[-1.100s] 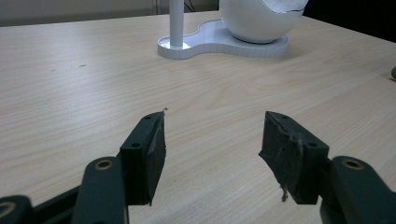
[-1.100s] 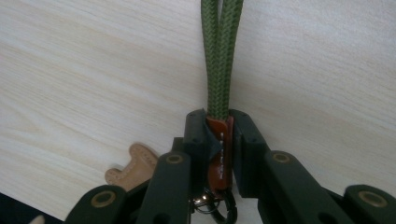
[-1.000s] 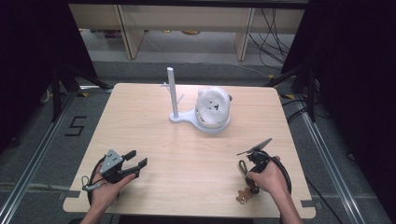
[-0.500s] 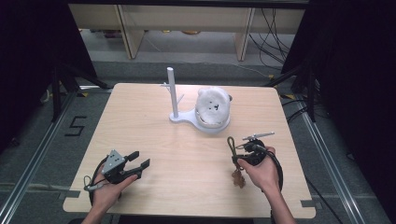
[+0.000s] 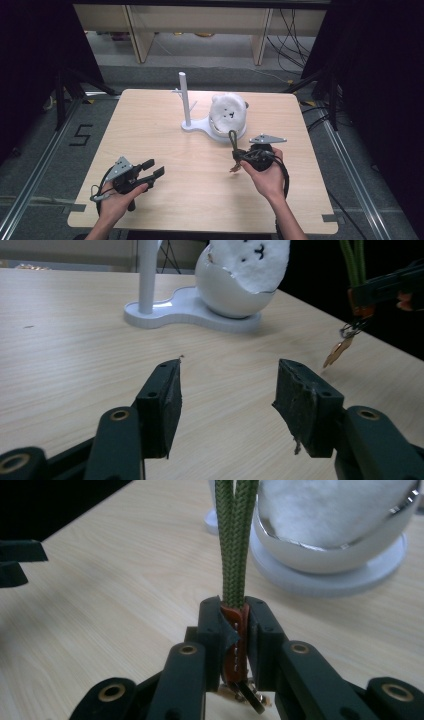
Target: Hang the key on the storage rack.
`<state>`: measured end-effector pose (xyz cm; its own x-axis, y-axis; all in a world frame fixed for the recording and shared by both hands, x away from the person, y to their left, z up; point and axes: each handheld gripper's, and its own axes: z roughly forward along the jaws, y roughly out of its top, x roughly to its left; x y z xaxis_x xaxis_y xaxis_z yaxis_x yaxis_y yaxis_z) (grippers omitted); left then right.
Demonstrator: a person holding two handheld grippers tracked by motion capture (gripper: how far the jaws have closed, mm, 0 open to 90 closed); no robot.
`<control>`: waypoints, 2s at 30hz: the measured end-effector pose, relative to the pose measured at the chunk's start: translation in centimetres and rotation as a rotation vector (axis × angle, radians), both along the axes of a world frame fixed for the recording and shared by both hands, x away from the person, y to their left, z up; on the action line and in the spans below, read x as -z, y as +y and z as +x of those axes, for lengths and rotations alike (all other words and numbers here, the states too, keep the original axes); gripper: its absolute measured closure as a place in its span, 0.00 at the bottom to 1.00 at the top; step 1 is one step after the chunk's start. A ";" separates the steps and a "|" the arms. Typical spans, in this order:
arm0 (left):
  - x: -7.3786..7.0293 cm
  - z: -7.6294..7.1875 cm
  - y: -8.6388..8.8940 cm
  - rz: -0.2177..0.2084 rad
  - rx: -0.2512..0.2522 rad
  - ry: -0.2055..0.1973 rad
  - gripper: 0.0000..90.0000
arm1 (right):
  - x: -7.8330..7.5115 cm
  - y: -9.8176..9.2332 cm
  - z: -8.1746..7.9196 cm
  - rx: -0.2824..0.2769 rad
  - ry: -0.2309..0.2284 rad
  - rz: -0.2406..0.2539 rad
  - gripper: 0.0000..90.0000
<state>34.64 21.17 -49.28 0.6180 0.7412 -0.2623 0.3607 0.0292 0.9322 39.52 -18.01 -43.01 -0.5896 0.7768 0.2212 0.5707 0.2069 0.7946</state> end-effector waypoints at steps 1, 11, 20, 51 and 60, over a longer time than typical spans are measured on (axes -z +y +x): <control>-0.1 0.0 -0.2 -0.011 0.008 -0.002 0.49 | 0.0 0.3 0.0 -0.006 -0.007 0.006 0.88; -1.7 0.3 -0.8 -0.044 0.017 -0.032 0.46 | -0.5 2.4 0.3 -0.039 -0.080 0.033 0.88; -3.0 0.9 -1.4 -0.041 0.041 -0.063 0.52 | -0.7 3.1 0.2 -0.039 -0.144 0.062 0.88; -6.7 5.7 -7.2 -0.094 0.253 0.020 0.72 | 0.2 7.6 0.0 -0.181 -0.176 0.098 0.88; -6.5 6.4 -7.4 -0.114 0.262 0.044 0.78 | 0.6 8.1 -0.2 -0.184 -0.158 0.093 0.88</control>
